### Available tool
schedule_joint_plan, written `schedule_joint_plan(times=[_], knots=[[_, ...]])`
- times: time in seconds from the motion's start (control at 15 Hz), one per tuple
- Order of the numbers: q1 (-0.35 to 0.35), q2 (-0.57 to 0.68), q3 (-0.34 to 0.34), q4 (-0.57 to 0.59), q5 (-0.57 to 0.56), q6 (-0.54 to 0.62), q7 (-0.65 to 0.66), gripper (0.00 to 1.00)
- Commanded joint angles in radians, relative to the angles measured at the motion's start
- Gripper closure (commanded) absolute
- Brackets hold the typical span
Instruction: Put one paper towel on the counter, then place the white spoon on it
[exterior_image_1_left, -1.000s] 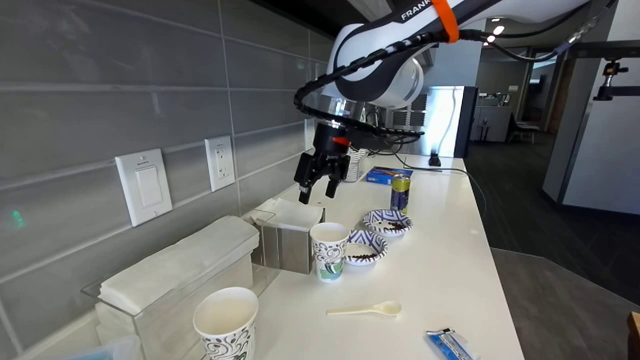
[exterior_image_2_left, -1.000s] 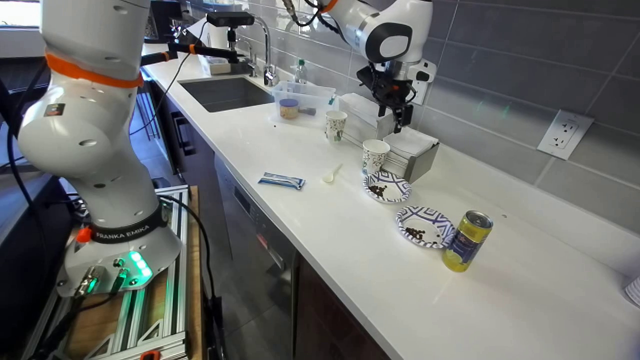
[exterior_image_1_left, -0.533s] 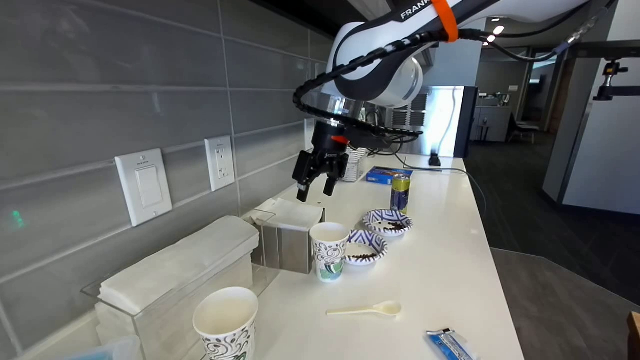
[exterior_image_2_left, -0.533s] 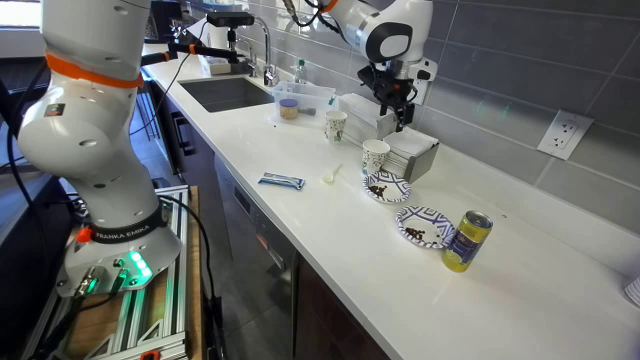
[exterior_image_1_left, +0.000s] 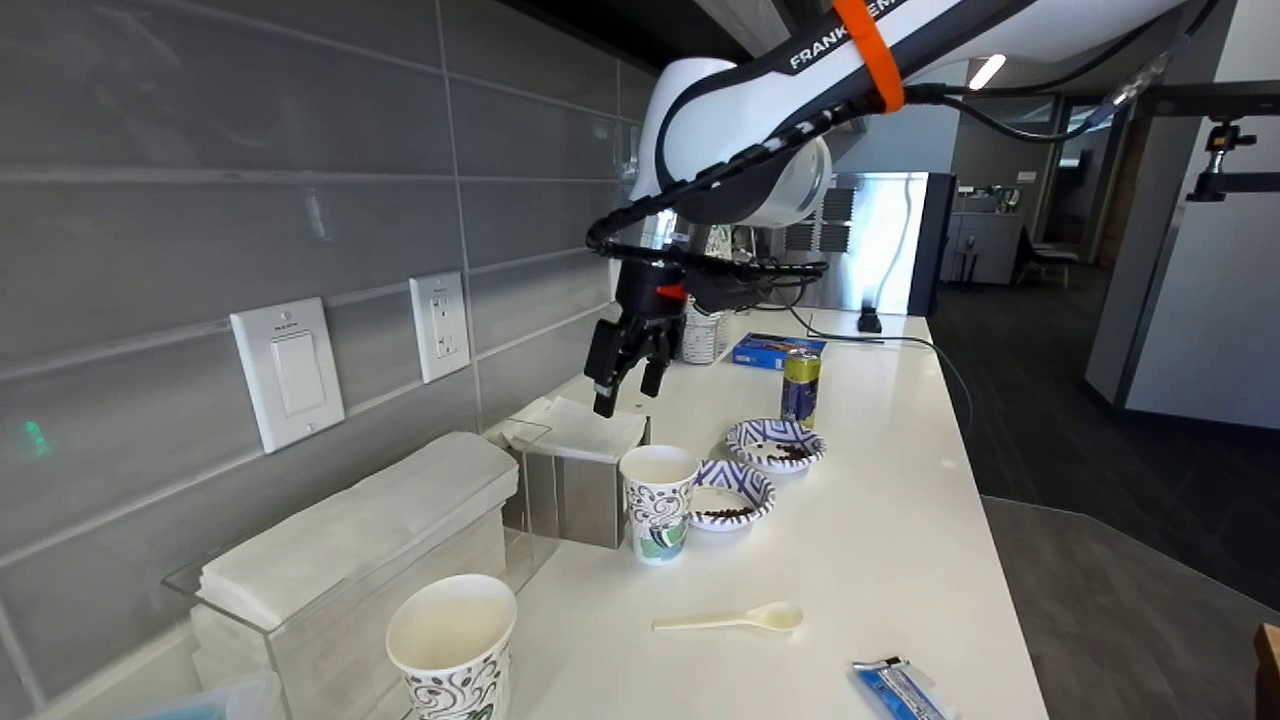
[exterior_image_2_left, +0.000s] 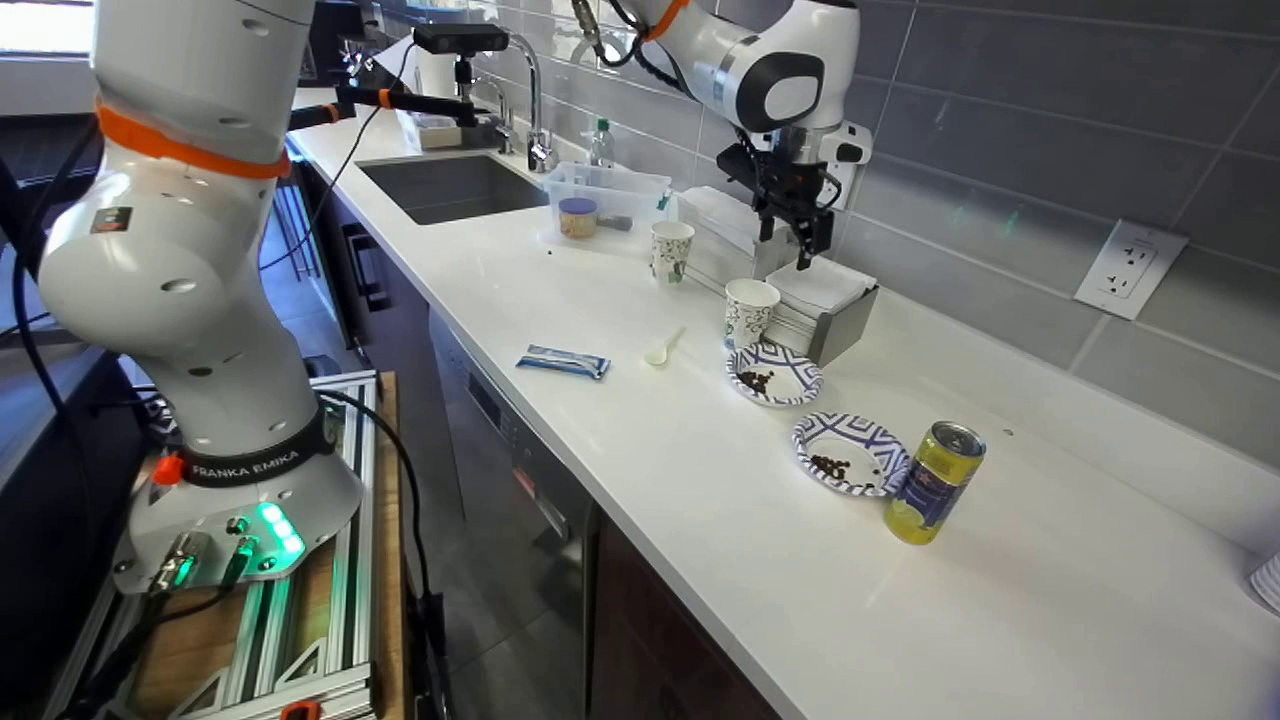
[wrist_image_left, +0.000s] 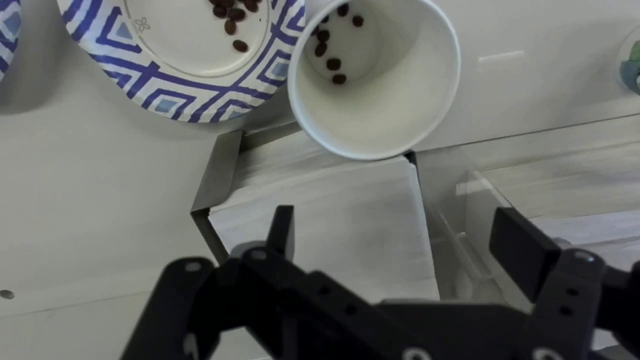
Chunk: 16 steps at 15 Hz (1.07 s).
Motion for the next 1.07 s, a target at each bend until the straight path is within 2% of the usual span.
schedule_joint_plan(times=[0.0,0.13,0.4,0.53,0.6,0.8,1.0], knots=[[-0.002,0.051,0.008,0.037,-0.016,0.015,-0.063,0.0],[-0.001,0.068,0.008,0.045,-0.022,0.019,-0.079,0.02],[-0.002,0.094,0.006,0.07,-0.032,0.021,-0.097,0.28],[-0.002,0.102,0.007,0.081,-0.033,0.022,-0.101,0.34],[-0.004,0.106,0.009,0.086,-0.029,0.018,-0.103,0.29],[-0.005,0.118,0.011,0.095,-0.029,0.015,-0.117,0.26],[-0.002,0.133,0.004,0.109,-0.04,0.035,-0.117,0.32]])
